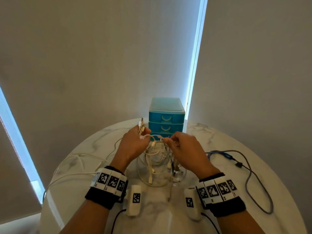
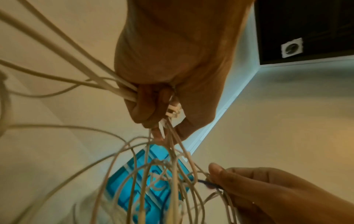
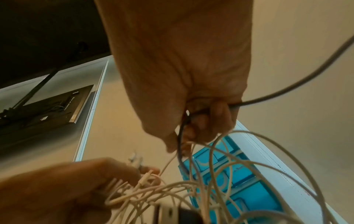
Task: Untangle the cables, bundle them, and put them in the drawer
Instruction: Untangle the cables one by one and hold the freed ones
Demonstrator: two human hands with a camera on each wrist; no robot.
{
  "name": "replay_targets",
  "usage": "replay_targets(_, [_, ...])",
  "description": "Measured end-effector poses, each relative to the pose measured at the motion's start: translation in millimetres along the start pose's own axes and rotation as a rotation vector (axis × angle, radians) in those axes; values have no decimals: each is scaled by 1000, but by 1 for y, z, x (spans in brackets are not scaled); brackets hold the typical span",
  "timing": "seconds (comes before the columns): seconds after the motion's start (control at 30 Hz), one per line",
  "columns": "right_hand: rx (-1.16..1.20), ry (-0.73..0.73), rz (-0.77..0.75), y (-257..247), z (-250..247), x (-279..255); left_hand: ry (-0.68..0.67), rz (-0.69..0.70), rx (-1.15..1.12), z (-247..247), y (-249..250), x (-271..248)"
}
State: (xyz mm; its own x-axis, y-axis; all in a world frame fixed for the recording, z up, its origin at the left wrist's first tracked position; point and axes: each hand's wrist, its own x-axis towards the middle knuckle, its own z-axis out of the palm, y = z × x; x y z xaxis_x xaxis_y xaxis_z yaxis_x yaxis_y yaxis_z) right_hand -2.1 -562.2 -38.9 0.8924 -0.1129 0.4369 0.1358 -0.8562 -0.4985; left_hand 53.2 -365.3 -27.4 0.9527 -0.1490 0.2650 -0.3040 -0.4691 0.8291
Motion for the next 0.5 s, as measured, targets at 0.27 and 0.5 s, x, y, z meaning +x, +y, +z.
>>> replay_targets(0.27, [97,160,108,3,-22,-5,-79,350,-170,-6,25,-13])
replay_targets(0.5, [632,110,63,-12,-49,-20,-320,313,-103,13,20,-14])
